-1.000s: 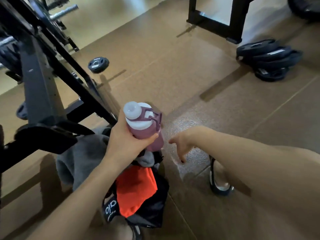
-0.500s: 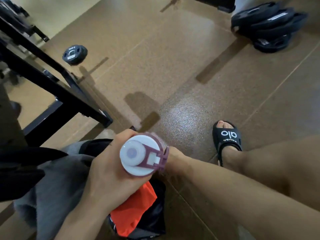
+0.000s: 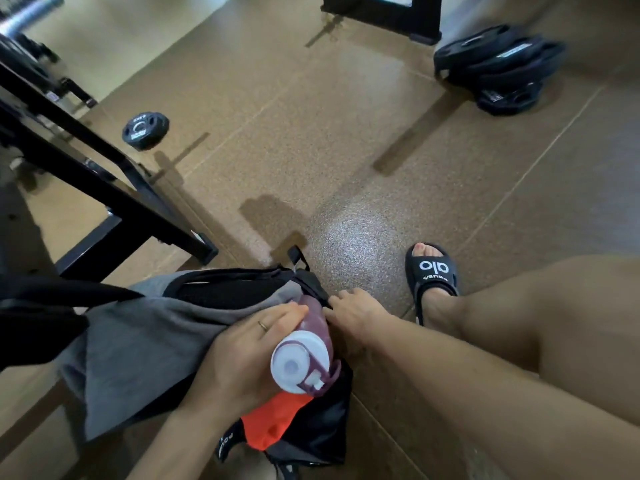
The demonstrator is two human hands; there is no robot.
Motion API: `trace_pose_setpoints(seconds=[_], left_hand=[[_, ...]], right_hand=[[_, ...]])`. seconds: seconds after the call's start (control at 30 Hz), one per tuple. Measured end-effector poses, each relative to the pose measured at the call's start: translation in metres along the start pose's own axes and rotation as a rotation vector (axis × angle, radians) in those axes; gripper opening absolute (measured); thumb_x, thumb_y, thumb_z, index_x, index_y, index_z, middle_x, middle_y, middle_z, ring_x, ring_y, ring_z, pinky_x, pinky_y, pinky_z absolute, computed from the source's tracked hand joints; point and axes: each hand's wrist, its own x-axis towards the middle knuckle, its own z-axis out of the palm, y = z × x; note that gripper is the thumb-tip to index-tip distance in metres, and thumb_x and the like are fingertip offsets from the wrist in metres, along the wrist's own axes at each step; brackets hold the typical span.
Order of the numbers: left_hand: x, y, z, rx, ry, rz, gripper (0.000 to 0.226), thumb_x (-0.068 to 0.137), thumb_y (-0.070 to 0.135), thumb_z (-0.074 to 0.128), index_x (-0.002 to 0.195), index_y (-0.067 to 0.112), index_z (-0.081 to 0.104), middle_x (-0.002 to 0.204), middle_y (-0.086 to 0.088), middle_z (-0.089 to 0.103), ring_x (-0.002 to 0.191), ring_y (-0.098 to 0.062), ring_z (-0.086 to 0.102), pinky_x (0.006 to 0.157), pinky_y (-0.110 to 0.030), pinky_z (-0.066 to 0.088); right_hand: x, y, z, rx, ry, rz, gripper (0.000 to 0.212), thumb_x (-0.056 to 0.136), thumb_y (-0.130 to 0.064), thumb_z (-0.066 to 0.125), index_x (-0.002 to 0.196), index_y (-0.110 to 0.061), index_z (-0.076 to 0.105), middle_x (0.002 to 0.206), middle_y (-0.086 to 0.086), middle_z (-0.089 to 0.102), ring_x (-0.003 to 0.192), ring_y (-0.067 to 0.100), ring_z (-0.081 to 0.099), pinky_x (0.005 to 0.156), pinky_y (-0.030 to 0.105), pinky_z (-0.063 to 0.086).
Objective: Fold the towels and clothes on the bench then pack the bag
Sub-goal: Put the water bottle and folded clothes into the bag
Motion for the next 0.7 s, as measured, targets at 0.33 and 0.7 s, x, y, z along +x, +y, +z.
trace_pose_setpoints(seconds=[0.33, 0.7], left_hand=[[0.0, 0.027, 0.016, 0.095, 0.097, 0.187, 0.042, 0.083, 0.034, 0.064, 0.121, 0.016, 0.061, 0.118, -0.001, 0.071, 0.112, -0.015, 0.062, 0.082, -0.029, 0.054], [-0.011, 0.031, 0.035, -0.006, -0.001, 0.081, 0.052, 0.081, 0.029, 0.063, 0.132, 0.016, 0.066, 0.133, 0.004, 0.066, 0.116, -0.015, 0.066, 0.08, -0.035, 0.06]], right_hand=[[-0.048, 0.009, 0.0, -0.042, 0.066, -0.018, 0.03, 0.103, -0.02, 0.041, 0.128, -0.014, 0.055, 0.127, 0.006, 0.05, 0.118, 0.027, 0.048, 0.087, 0.04, 0.041], [-0.091, 0.006, -0.013, 0.281, 0.061, 0.109, 0.025, 0.087, -0.027, 0.061, 0.103, -0.009, 0.068, 0.108, 0.009, 0.061, 0.103, 0.03, 0.061, 0.082, 0.038, 0.049]])
